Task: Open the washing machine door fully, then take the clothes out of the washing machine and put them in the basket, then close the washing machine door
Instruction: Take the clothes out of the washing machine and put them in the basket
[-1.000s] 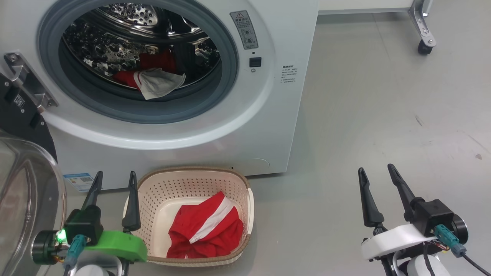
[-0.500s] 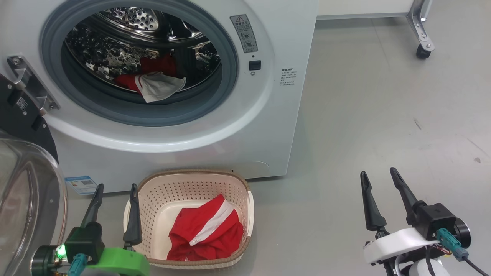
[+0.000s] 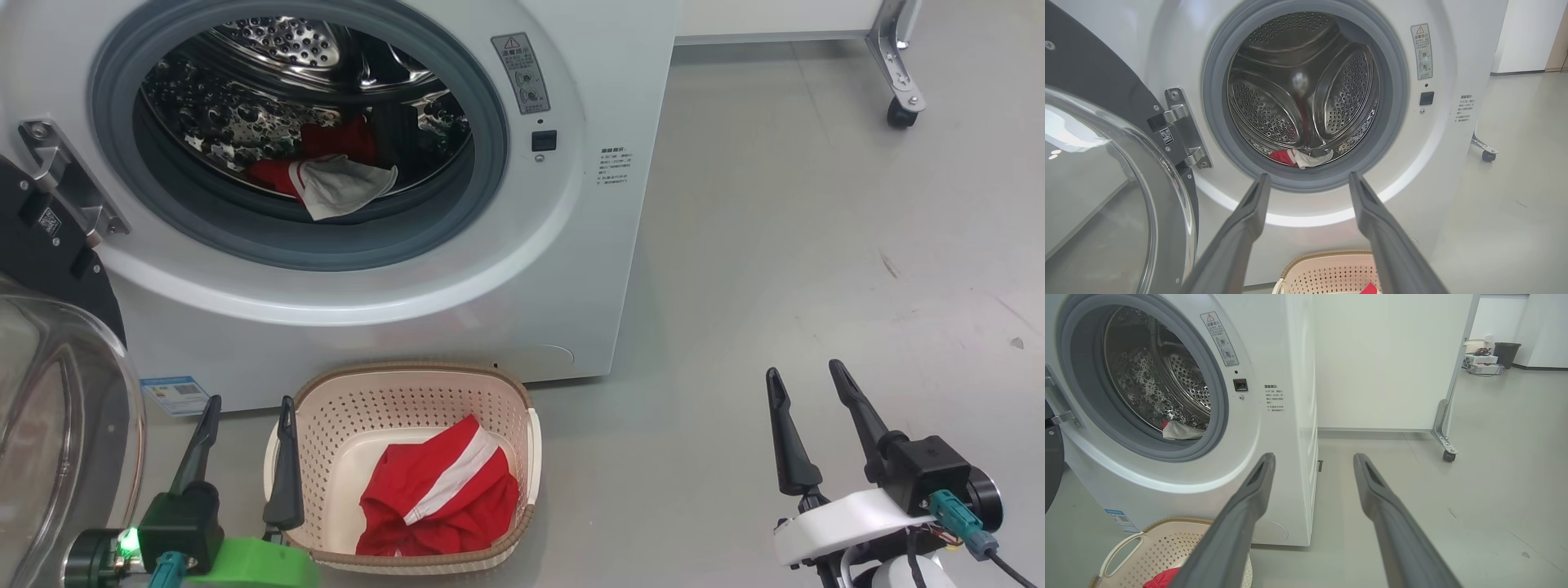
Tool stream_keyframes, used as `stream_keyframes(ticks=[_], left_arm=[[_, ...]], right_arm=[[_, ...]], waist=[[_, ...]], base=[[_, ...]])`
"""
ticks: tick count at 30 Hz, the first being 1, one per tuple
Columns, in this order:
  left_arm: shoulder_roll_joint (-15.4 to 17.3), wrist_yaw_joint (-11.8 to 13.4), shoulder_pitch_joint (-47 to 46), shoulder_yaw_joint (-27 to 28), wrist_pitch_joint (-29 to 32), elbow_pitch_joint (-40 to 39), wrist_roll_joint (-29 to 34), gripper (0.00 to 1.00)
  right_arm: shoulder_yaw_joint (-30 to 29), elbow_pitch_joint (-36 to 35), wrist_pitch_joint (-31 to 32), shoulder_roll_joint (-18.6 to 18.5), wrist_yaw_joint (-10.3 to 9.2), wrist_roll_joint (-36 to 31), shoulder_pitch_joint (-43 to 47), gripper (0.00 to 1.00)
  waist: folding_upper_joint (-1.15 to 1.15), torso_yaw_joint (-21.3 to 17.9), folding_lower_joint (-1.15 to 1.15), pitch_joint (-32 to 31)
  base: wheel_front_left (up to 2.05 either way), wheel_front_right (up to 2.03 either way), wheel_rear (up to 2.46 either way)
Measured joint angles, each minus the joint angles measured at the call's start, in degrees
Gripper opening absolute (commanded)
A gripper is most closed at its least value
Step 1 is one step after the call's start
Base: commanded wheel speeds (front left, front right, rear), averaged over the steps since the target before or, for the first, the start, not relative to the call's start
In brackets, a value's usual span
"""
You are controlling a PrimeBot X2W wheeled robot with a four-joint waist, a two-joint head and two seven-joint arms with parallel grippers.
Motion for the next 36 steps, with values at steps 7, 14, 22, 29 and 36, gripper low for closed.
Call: stream_keyframes(ticks=[7, 14, 22, 29, 36], left_arm=[[0.0, 0.04, 0.47, -0.43, 0.91, -1.2, 0.01, 1.0], [-0.01, 0.04, 0.37, -1.2, 1.83, -1.32, -0.01, 1.0], [-0.08, -1.38, -2.12, -2.53, 3.66, 1.49, -0.75, 1.0], [-0.36, -2.4, -6.9, -2.72, 6.31, 5.69, -2.82, 1.0], [-0.31, -4.3, -14.14, -2.83, 11.68, 12.15, -4.0, 1.0]], right_arm=[[0.12, -1.09, 0.44, -0.21, 0.0, 0.0, 0.01, 1.0], [0.82, -1.97, 0.94, -0.36, 0.02, -0.01, -0.03, 1.0], [1.66, -3.56, 1.51, -0.42, 0.08, -0.12, -0.52, 1.0], [2.6, -4.71, 1.53, -0.31, 0.16, -0.12, -2.14, 1.0], [3.59, -5.56, 1.53, 0.3, 0.66, -0.12, -4.33, 1.0]], waist=[[0.0, 0.07, 0.0, 0.65], [0.0, -0.2, 0.0, 2.0], [0.0, -1.33, 0.0, 4.67], [0.0, -2.59, 0.0, 7.7], [0.0, -4.53, 0.0, 12.15]], base=[[0.0, 0.0, 0.0], [0.0, 0.0, 0.0], [0.0, 0.0, 0.0], [0.0, 0.0, 0.0], [0.0, 0.0, 0.0]])
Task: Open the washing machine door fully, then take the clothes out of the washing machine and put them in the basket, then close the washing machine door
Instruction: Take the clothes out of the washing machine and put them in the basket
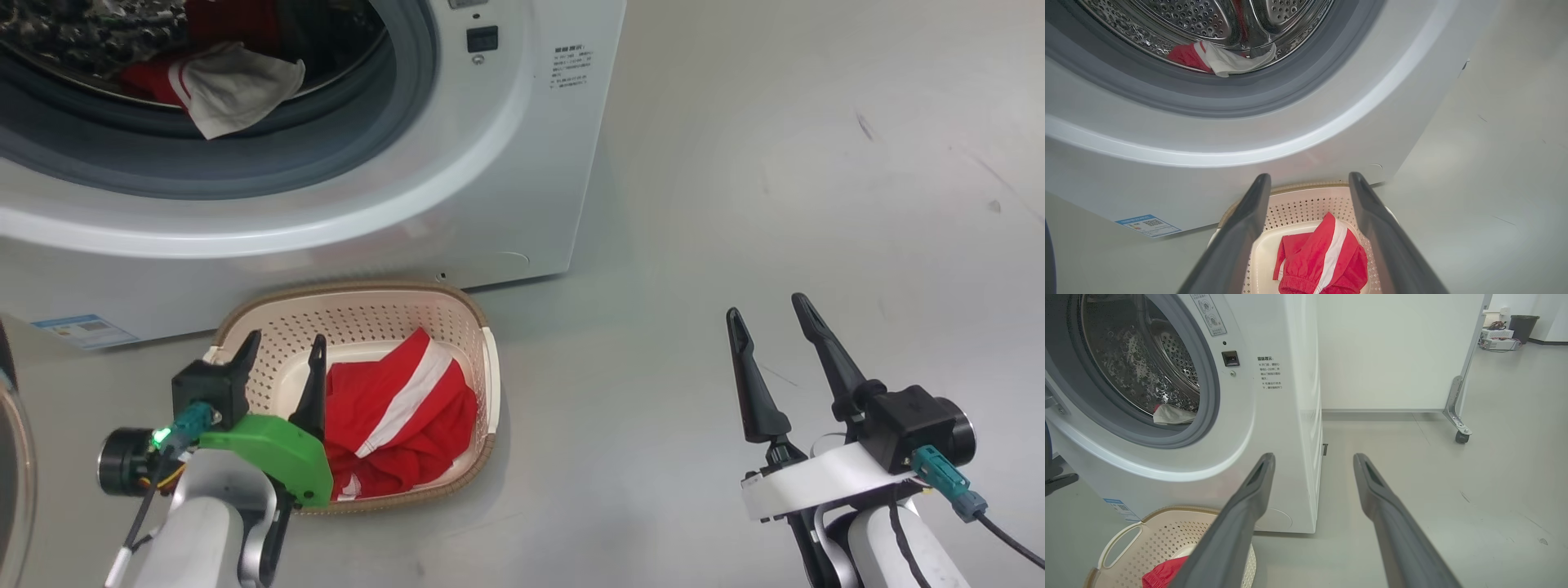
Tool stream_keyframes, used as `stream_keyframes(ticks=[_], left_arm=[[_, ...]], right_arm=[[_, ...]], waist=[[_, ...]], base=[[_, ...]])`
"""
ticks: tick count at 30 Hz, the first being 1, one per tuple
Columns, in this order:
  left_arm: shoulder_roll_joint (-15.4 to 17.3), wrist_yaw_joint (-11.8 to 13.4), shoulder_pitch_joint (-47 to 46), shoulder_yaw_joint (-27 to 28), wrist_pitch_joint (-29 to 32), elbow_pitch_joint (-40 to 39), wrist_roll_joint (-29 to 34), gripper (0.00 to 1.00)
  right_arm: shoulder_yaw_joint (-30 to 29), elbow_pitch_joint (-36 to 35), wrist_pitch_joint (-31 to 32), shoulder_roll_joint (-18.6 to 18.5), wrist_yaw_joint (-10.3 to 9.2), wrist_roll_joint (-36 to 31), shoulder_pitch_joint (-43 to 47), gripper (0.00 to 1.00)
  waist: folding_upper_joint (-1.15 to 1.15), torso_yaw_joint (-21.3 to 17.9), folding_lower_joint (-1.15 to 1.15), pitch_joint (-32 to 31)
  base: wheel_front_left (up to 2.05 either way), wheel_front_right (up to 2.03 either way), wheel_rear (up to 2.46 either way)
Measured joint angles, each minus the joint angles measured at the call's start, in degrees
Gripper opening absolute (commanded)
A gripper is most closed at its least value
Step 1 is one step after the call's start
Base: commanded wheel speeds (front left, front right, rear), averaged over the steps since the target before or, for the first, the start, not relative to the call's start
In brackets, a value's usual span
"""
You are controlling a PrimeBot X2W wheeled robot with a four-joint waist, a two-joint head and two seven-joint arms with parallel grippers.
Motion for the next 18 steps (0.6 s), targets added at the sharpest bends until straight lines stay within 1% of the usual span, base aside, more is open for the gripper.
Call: stream_keyframes(ticks=[6, 8, 12, 14, 17, 18], left_arm=[[1.37, -1.07, -7.49, 0.18, 5.31, 4.76, -0.88, 1.0], [2.52, -1.08, -9.89, 0.24, 6.66, 6.09, -0.82, 1.0], [4.97, -1.14, -14.3, 0.65, 8.92, 8.16, 0.77, 1.0], [6.37, -1.61, -16.7, 1.04, 10.06, 8.88, 1.01, 1.0], [8.25, -1.66, -20.8, 1.62, 11.91, 9.48, 1.55, 1.0], [8.93, -2.1, -22.2, 1.75, 12.45, 9.62, 1.67, 1.0]], right_arm=[[0.69, -0.49, -0.07, 0.53, 0.12, 0.05, -2.64, 1.0], [1.01, -0.49, -0.1, 0.66, 0.53, 0.14, -3.52, 1.0], [1.32, -0.34, -0.59, 1.0, 0.53, 0.66, -5.3, 1.0], [1.41, -0.14, -0.64, 1.04, 0.52, 1.05, -5.84, 1.0], [1.47, 0.23, -0.73, 1.1, 0.52, 1.35, -6.5, 1.0], [1.51, 0.37, -0.97, 1.14, 0.52, 1.67, -6.67, 1.0]], waist=[[0.0, -2.02, 0.0, 4.16], [0.0, -2.77, 0.0, 5.56], [0.0, -4.41, 0.0, 8.22], [0.0, -5.29, 0.0, 9.47], [0.0, -6.51, 0.0, 11.32], [0.0, -6.88, 0.0, 11.93]], base=[[0.0, 0.0, 0.0], [0.0, 0.0, 0.0], [0.0, 0.0, 0.0], [0.0, 0.0, 0.0], [0.0, 0.0, 0.0], [0.0, 0.0, 0.0]])
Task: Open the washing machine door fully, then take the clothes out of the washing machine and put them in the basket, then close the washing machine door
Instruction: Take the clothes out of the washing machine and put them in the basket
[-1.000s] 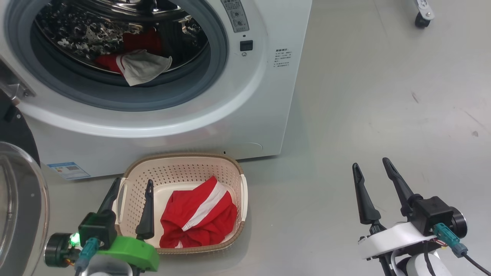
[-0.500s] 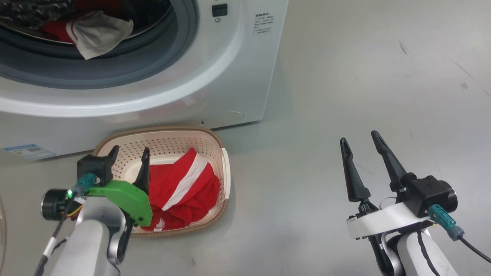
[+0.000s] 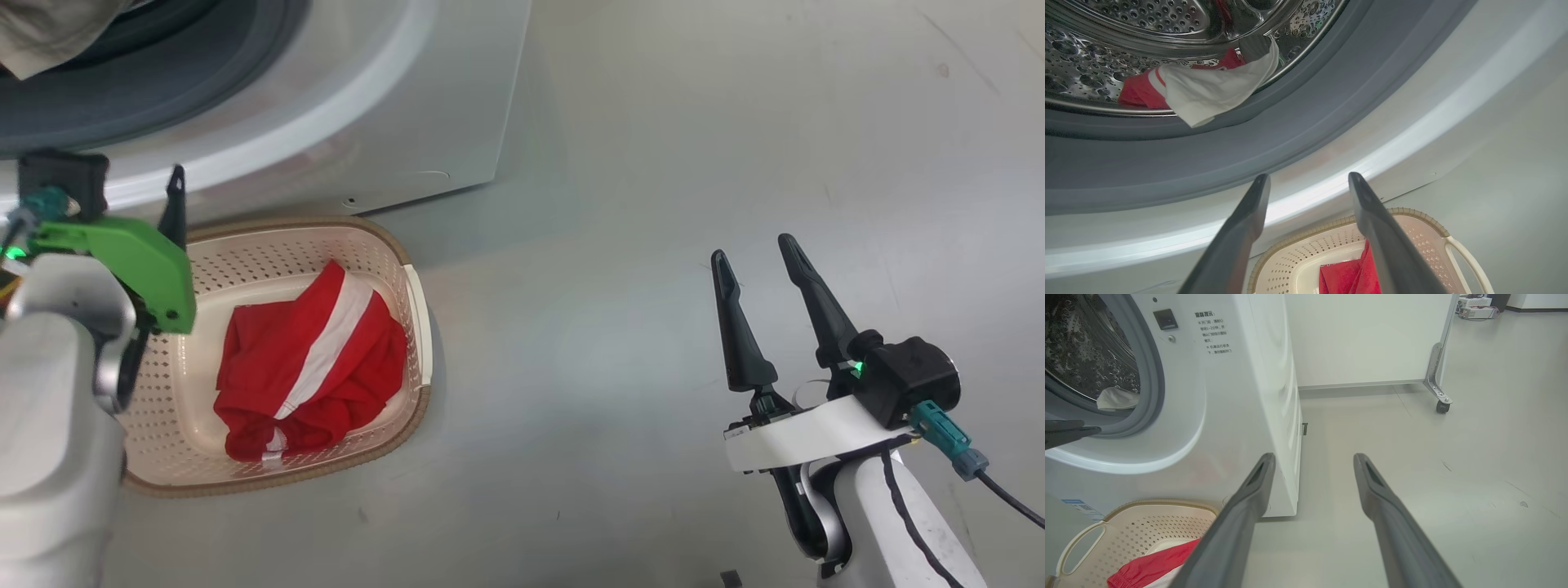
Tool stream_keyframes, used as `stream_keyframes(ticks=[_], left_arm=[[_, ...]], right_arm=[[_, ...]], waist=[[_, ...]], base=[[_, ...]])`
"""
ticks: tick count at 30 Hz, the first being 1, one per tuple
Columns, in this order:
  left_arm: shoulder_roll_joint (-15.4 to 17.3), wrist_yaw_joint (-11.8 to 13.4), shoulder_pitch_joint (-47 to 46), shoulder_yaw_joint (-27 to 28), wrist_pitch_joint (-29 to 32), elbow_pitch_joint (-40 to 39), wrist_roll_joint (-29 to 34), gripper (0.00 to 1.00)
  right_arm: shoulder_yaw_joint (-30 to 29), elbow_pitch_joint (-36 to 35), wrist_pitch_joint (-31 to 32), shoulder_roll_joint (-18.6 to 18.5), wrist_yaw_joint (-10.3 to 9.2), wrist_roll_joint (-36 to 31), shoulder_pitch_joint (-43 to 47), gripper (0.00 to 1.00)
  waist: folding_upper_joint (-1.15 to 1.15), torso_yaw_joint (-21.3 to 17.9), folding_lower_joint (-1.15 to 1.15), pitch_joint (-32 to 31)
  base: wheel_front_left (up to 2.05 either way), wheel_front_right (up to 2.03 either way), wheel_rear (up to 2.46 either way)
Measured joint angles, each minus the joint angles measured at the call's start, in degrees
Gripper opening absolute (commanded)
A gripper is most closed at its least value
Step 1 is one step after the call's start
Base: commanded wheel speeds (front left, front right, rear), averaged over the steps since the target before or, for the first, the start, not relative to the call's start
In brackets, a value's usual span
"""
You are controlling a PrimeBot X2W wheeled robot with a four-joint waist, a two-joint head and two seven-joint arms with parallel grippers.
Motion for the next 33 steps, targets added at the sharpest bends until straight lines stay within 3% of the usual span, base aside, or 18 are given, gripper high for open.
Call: stream_keyframes(ticks=[12, 25, 33], left_arm=[[5.67, -0.46, -13.91, 2.34, 6.3, 1.12, 1.14, 1.0], [15.16, -1.0, -23.95, 3.61, 12.45, 3.91, 5.52, 1.0], [15.74, -0.92, -26.4, 4.38, 16.3, 6.9, 5.78, 1.0]], right_arm=[[1.46, 1.25, -0.71, 0.35, 0.02, 1.99, -3.95, 1.0], [2.78, 2.99, -1.16, 0.64, 0.08, 3.67, -7.36, 1.0], [2.66, 2.4, -1.16, 0.67, -0.13, 5.54, -8.82, 1.0]], waist=[[0.0, -3.4, 0.01, 6.93], [0.0, -6.49, 0.01, 12.49], [0.0, -7.45, 0.0, 14.13]], base=[[0.0, 0.0, 0.0], [0.0, 0.0, 0.0], [0.0, 0.0, 0.0]])
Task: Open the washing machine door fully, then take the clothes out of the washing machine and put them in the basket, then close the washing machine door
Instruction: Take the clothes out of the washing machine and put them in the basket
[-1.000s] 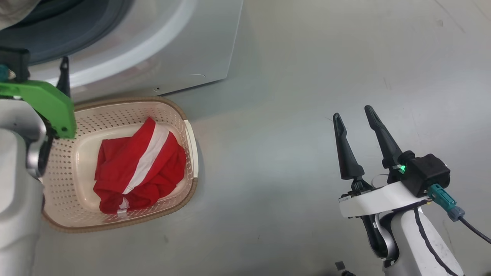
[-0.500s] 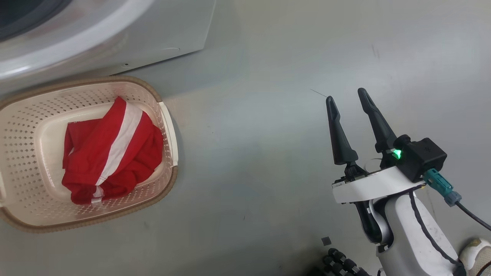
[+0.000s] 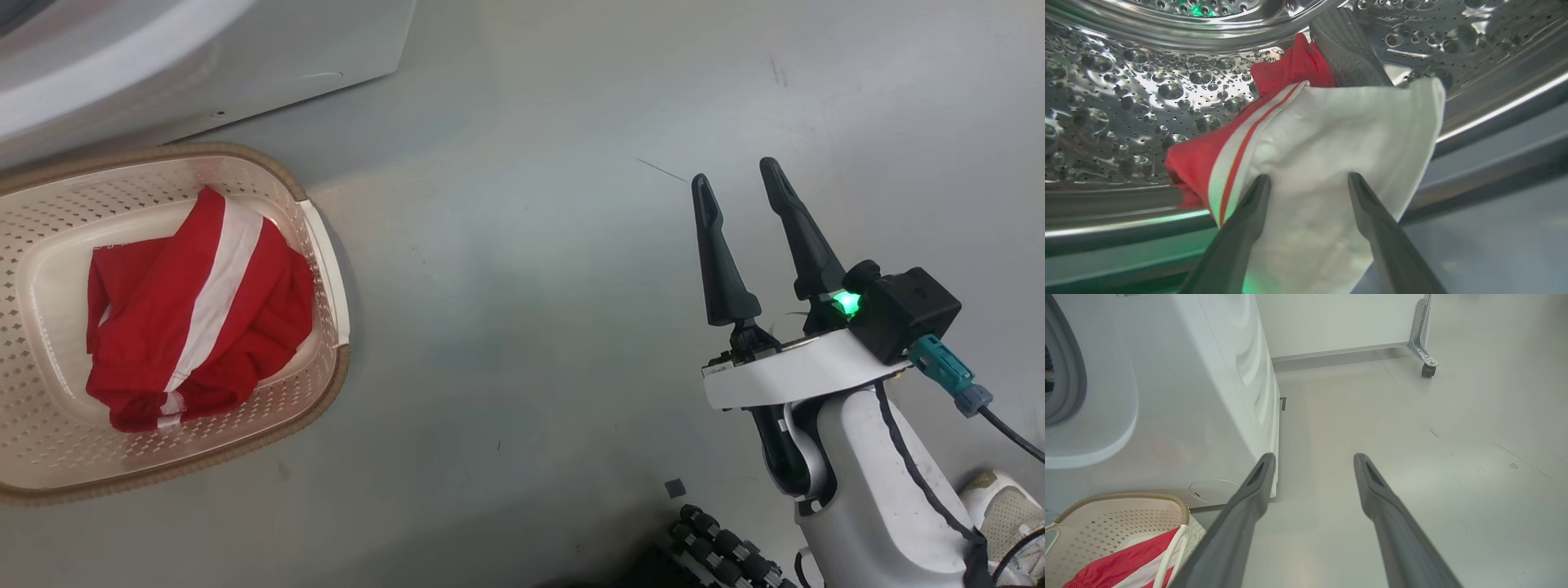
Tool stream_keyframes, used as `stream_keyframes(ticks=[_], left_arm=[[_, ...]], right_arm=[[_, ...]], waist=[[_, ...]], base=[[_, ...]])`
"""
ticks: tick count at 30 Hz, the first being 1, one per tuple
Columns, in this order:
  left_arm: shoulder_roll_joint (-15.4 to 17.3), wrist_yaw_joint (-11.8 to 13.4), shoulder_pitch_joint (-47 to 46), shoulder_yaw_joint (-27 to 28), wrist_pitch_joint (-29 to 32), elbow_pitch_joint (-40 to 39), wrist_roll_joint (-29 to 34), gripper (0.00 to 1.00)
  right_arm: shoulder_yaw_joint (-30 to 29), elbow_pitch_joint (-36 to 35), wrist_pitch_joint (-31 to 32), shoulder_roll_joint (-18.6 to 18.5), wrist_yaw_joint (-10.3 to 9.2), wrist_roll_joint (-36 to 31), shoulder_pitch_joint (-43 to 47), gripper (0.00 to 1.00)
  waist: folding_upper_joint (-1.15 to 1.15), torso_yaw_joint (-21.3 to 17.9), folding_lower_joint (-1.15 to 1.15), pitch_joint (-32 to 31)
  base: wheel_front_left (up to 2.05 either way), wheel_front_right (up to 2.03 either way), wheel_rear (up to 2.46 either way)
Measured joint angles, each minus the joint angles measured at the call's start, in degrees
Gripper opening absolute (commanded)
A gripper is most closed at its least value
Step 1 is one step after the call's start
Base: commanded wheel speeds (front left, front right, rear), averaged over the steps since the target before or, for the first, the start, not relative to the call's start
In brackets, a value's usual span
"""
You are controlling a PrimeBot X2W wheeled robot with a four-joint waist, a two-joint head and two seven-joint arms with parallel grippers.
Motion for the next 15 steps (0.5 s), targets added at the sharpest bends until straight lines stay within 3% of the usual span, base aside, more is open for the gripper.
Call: stream_keyframes(ticks=[3, 4, 5, 6, 7, 15], left_arm=[[-0.02, 0.56, -1.16, 0.46, 1.91, 0.86, -0.02, 0.96], [-0.02, 0.56, -1.38, 0.48, 2.49, 1.03, -0.02, 0.77], [-0.01, 0.57, -1.55, 0.56, 2.87, 1.11, -0.02, 0.37], [0.05, 0.82, -1.78, 0.63, 2.86, 1.1, -0.02, 0.09], [0.13, 0.92, -1.93, 0.64, 3.05, 1.2, -0.02, 0.0], [-0.34, 0.99, -2.35, 0.43, 2.82, 1.6, -0.16, 0.0]], right_arm=[[0.05, -0.12, 0.0, 0.0, -0.04, 0.02, -0.21, 1.0], [0.08, -0.13, 0.0, 0.0, -0.19, 0.04, -0.21, 1.0], [0.11, -0.14, 0.0, 0.01, -0.45, 0.11, -0.21, 1.0], [0.1, -0.15, 0.0, 0.01, -0.45, 0.22, -0.21, 1.0], [0.12, -0.15, 0.0, 0.01, -0.45, 0.41, -0.22, 1.0], [-0.12, -0.18, 0.0, 0.01, -0.99, 0.43, -0.51, 1.0]], waist=[[0.0, -0.03, 0.0, 0.06], [0.0, -0.03, 0.0, 0.06], [0.0, -0.03, 0.0, 0.07], [0.0, -0.01, 0.0, 0.08], [0.0, 0.01, 0.0, 0.07], [0.0, 0.62, 0.0, -0.24]], base=[[0.0, 0.0, 0.0], [0.0, 0.0, 0.0], [0.0, 0.0, 0.0], [0.0, 0.0, 0.0], [0.0, 0.0, 0.0], [0.0, 0.0, 0.0]])
